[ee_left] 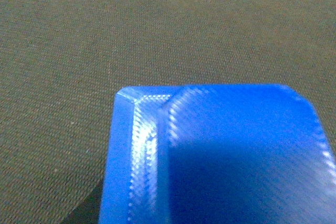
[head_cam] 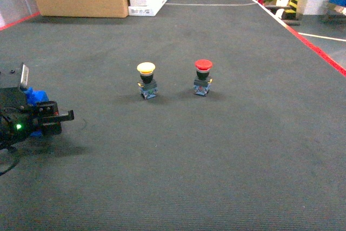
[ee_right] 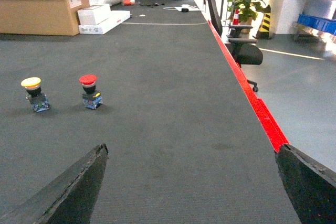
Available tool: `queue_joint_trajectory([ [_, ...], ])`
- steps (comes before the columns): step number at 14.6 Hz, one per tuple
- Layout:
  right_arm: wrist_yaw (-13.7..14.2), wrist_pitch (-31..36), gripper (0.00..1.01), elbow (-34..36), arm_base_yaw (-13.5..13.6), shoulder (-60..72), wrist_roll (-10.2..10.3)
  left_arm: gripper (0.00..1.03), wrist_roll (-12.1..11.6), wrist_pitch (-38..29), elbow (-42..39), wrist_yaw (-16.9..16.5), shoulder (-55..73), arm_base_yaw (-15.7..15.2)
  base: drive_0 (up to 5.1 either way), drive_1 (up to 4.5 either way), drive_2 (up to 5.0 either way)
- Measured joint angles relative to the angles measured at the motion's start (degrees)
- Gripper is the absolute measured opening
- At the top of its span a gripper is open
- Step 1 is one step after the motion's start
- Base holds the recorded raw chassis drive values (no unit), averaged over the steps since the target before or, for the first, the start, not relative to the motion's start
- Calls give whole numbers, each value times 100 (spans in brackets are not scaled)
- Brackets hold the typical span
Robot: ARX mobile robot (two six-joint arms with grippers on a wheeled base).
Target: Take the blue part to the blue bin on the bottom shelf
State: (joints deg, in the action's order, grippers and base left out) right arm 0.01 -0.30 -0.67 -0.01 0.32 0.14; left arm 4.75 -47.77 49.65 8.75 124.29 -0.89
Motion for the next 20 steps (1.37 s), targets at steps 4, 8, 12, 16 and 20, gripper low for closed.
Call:
queue_joint_trajectory([
  [4,0,-2,98,0,0,0,0,43,103,-1027,-1902,229,-1814,160,0,0,0],
  [8,0,-2,98,0,0,0,0,43,61,907,-3838,855,-5836,809,0,0,0],
  [12,0,0,98,0,0,0,0,43,-70,3877,-3884,2684,-10107,2524,0,0,0],
  [16,2,-2,98,0,0,0,0,43,-114,4356,-3788,3482,-10898,3182,0,0,0],
  [20,0,0,98,0,0,0,0,43,-146,4354,-3788,3484,-10891,3187,0,0,0],
])
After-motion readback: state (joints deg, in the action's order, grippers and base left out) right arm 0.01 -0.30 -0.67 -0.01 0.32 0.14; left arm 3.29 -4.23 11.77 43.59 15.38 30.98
